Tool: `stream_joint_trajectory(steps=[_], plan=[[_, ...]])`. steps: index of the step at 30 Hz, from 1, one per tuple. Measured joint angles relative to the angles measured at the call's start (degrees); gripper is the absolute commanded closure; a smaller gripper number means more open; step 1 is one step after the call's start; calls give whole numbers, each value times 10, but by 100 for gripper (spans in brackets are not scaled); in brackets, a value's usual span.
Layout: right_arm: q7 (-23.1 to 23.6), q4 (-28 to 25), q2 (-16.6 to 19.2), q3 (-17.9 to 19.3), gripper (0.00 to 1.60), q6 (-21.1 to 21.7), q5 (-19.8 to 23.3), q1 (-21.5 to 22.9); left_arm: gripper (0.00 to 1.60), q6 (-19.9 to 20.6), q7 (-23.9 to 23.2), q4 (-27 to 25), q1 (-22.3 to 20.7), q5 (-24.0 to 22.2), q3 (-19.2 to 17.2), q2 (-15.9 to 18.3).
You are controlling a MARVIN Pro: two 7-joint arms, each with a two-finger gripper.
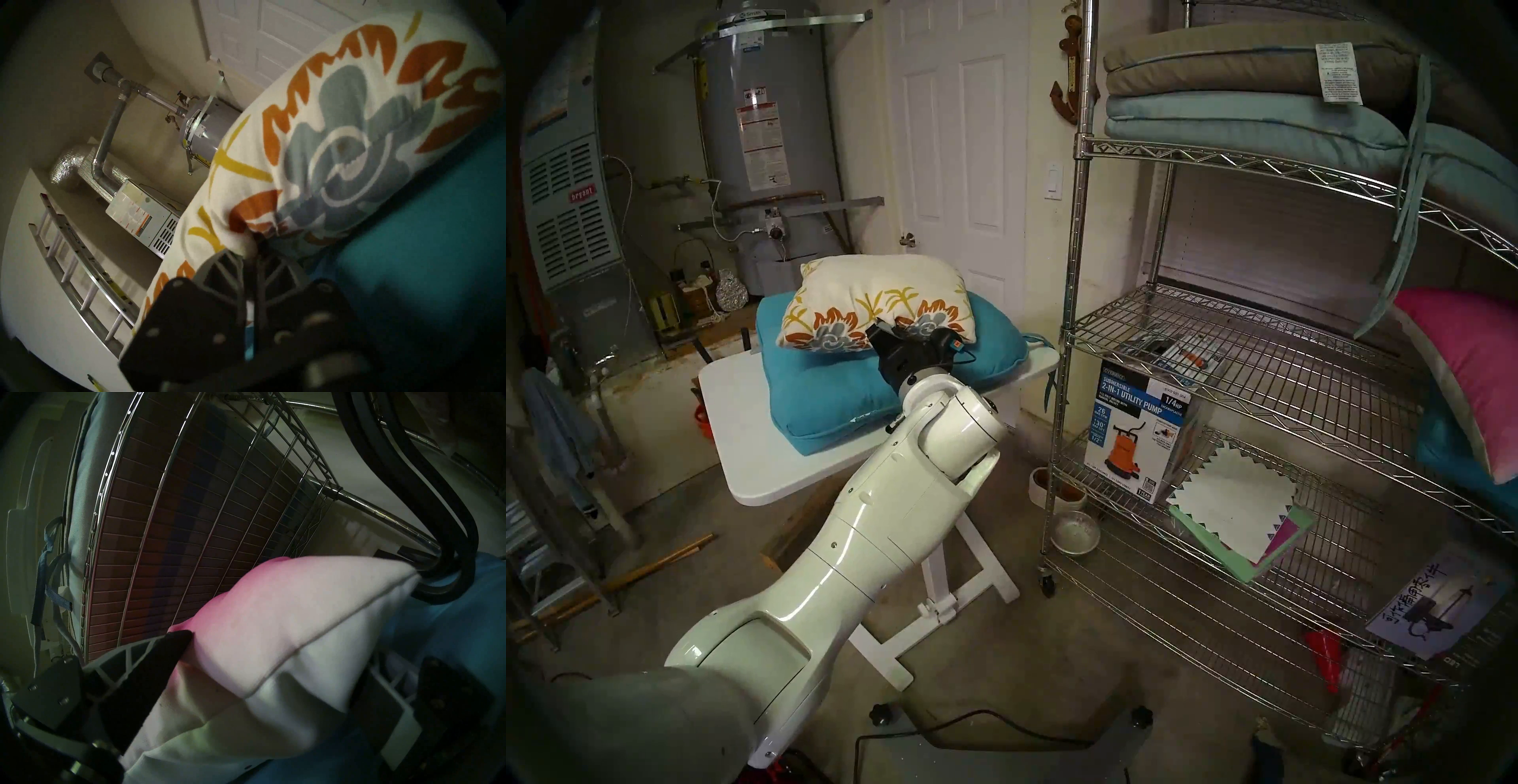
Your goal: Put cushion on the shelf
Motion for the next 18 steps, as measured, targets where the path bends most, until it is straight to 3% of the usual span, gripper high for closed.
stream_joint_trajectory(steps=[18], plan=[[0,0,0,0,0,0,0,0,160,-19,34,-11,-8,26,78,-40]])
